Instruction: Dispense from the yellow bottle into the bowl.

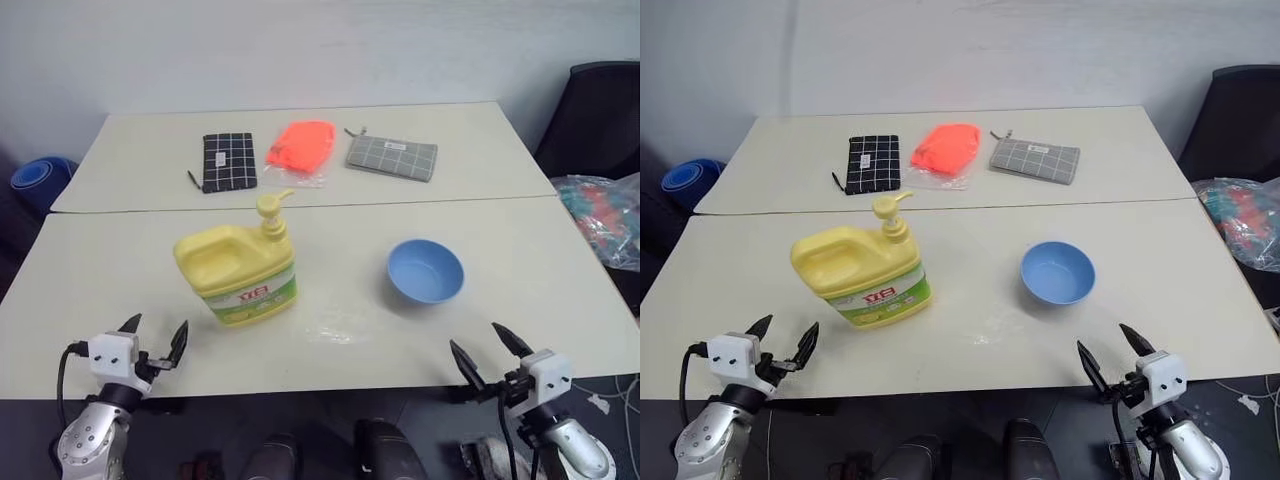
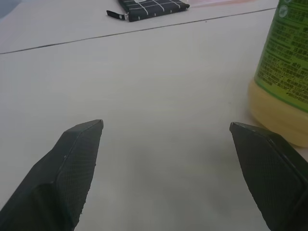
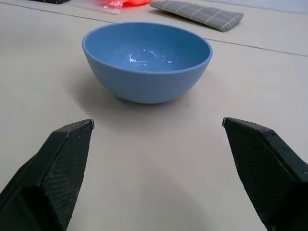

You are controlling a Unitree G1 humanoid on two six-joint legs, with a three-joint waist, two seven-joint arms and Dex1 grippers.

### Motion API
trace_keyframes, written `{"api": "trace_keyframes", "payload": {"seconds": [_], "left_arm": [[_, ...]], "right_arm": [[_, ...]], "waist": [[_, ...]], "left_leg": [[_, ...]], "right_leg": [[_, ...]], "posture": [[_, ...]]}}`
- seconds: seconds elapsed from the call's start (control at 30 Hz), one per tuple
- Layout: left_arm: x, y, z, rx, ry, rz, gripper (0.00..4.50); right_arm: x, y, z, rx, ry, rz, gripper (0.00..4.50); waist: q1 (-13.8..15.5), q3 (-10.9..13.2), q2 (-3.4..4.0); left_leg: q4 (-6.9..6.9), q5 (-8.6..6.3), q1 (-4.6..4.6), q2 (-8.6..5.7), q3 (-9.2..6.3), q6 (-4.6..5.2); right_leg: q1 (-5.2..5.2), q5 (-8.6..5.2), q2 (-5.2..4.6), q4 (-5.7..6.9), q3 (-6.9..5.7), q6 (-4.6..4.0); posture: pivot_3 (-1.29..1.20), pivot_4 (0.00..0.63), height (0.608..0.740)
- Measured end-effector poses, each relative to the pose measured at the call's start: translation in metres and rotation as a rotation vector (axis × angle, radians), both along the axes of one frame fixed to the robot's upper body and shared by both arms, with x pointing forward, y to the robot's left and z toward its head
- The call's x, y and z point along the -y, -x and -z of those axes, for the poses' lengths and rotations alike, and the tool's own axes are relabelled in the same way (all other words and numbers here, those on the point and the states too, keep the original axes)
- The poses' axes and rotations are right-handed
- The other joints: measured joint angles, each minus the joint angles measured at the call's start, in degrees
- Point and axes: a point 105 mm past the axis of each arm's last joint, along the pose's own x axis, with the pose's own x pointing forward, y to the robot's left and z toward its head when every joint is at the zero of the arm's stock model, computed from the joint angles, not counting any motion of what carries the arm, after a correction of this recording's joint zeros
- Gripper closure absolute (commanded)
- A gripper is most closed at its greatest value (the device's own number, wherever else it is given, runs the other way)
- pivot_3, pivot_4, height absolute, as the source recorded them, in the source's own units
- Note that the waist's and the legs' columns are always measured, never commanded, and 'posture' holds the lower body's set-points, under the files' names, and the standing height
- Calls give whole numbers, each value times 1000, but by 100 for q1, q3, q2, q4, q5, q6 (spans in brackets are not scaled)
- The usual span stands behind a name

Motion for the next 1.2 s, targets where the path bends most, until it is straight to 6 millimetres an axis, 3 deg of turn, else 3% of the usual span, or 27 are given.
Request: {"api": "trace_keyframes", "payload": {"seconds": [0.2, 0.33, 0.53, 0.67, 0.83, 0.97, 1.07, 1.2], "left_arm": [[2, -3, -8, 8, 45, 9, 29], [4, 7, -30, 62, 145, 99, 29], [25, 62, -51, -209, 12, 592, 29], [42, 76, -56, -260, 6, 800, 29], [71, 78, -72, -211, -17, 954, 29], [98, 65, -93, -119, -46, 1020, 29], [110, 61, -97, -104, -41, 1036, 29], [118, 56, -105, -83, -36, 1041, 0]], "right_arm": [[-1, -4, -1, 19, -6, -8, 0], [-5, -12, -11, 52, -27, -46, 0], [-30, -38, -40, 2, 90, -288, 0], [-56, -63, -41, -104, 164, -393, 0], [-68, -78, -32, -232, 203, -413, 0], [-74, -92, -34, -252, 242, -411, 0], [-71, -102, -34, -255, 266, -388, 0], [-77, -111, -28, -276, 282, -401, 908]], "waist": [[38, 0, 0], [28, 0, 0], [-57, 5, 8], [16, 7, 11], [88, 8, 8], [78, 8, 8], [56, 8, 8], [0, 8, 8]], "left_leg": [[2, 0, 0, -1, 0, 0], [1, 0, -1, 5, 0, 0], [-5, -1, 2, 11, 0, -2], [-2, 0, -2, 9, -5, 1], [-3, -4, -9, 8, -6, 3], [3, -3, -7, 6, -4, 3], [-1, -3, -7, 7, -3, 2], [0, -3, -8, 8, -2, 1]], "right_leg": [[0, 0, 0, 1, 0, 0], [-1, 0, 1, 0, 0, -1], [3, -7, 2, -5, -1, -13], [3, -7, 0, -5, -8, -14], [2, -7, 0, -17, -8, -13], [3, -4, 0, -9, -6, -8], [-3, -4, 3, -8, -6, -8], [-5, -4, 5, -6, -7, -9]], "posture": [[0, 150, 740], [0, 150, 740], [0, 150, 740], [0, 150, 740], [0, 150, 740], [0, 150, 740], [0, 150, 740], [0, 150, 740]]}}
